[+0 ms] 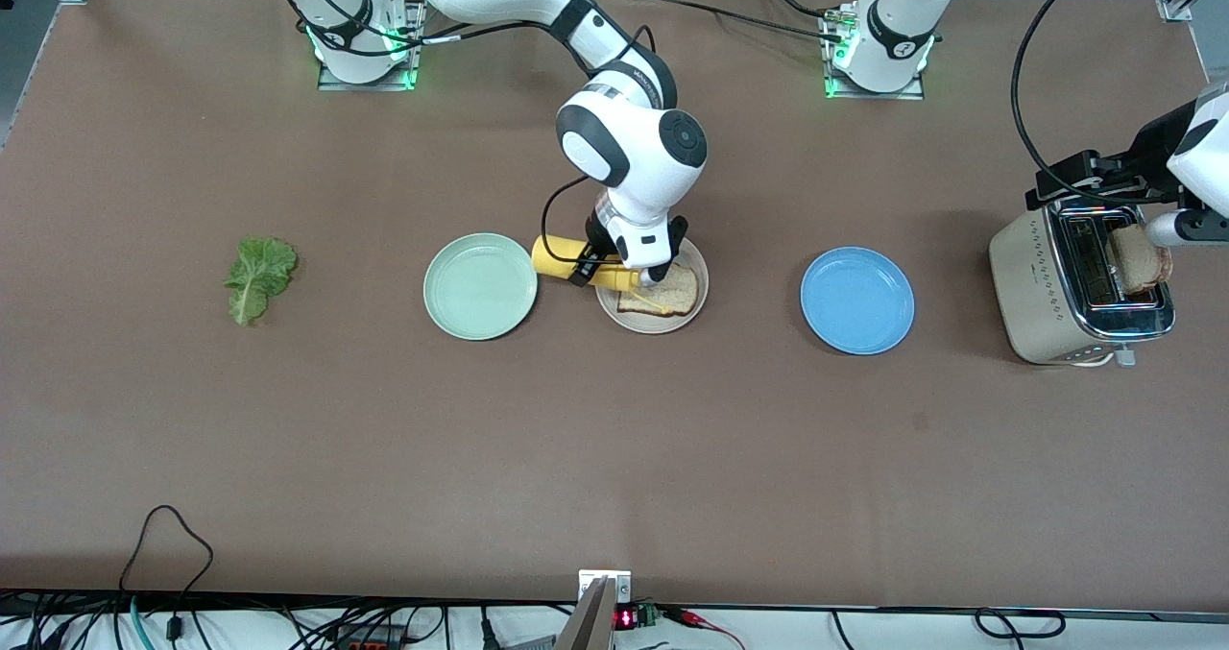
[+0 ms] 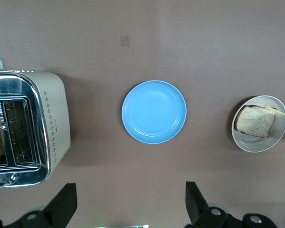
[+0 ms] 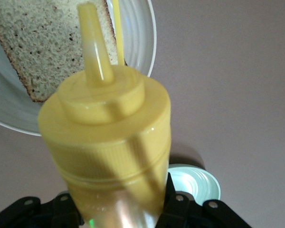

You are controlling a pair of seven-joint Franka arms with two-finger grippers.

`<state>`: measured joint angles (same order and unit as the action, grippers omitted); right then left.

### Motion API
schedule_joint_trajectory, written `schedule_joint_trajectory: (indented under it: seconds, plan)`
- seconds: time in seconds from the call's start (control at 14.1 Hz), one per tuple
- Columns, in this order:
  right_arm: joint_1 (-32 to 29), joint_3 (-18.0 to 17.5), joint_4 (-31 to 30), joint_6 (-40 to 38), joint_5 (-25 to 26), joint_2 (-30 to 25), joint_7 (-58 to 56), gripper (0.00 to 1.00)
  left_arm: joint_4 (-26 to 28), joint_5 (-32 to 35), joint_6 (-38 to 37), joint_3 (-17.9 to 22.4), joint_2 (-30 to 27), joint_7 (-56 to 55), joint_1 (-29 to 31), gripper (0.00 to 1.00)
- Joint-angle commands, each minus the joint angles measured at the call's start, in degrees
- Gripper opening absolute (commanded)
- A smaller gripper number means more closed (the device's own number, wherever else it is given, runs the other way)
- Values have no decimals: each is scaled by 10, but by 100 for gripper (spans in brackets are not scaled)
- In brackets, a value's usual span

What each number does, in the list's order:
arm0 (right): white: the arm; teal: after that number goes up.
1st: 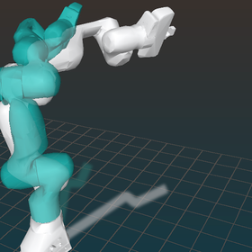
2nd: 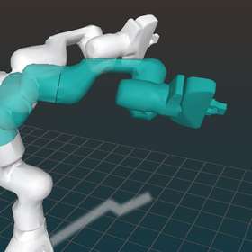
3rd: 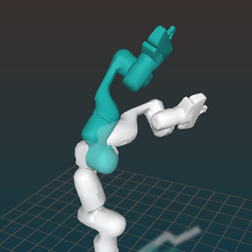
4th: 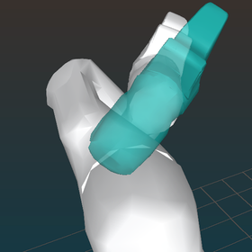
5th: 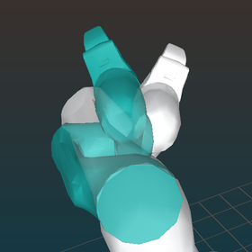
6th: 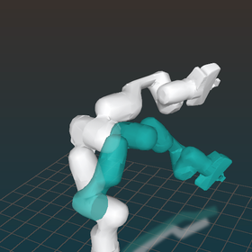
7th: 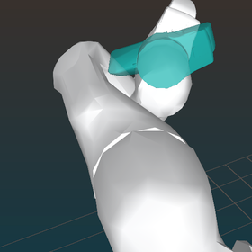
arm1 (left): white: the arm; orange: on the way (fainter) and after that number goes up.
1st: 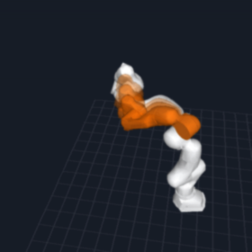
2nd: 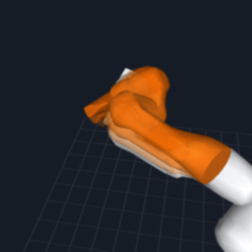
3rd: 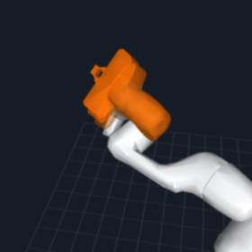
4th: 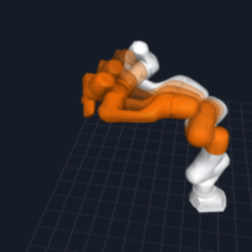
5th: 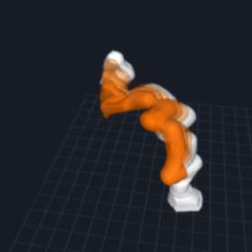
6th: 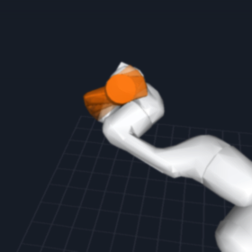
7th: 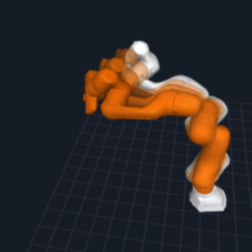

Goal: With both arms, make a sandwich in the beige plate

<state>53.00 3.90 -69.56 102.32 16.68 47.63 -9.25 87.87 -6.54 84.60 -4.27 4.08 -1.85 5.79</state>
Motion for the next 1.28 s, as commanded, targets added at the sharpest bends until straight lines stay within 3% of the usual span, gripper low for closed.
schedule_joint_trajectory:
  seconds: [0.0, 0.64, 0.92, 1.21]
  plan:
    - [12, 11, 10, -12, -5, 8, 4, 21, 1, -10, -8, 3, -9, 4, 2, 100]
    - [18, 9, -2, -66, 5, -4, -2, 21, 1, -11, -8, 2, -9, 4, 2, 100]
    - [-36, 5, -29, -63, -24, -83, -2, 22, 1, -11, -8, 2, -9, 4, 2, 100]
    - [-121, -6, -136, -45, -56, -209, -31, 22, 1, -10, -8, 1, -10, 4, 2, 100]
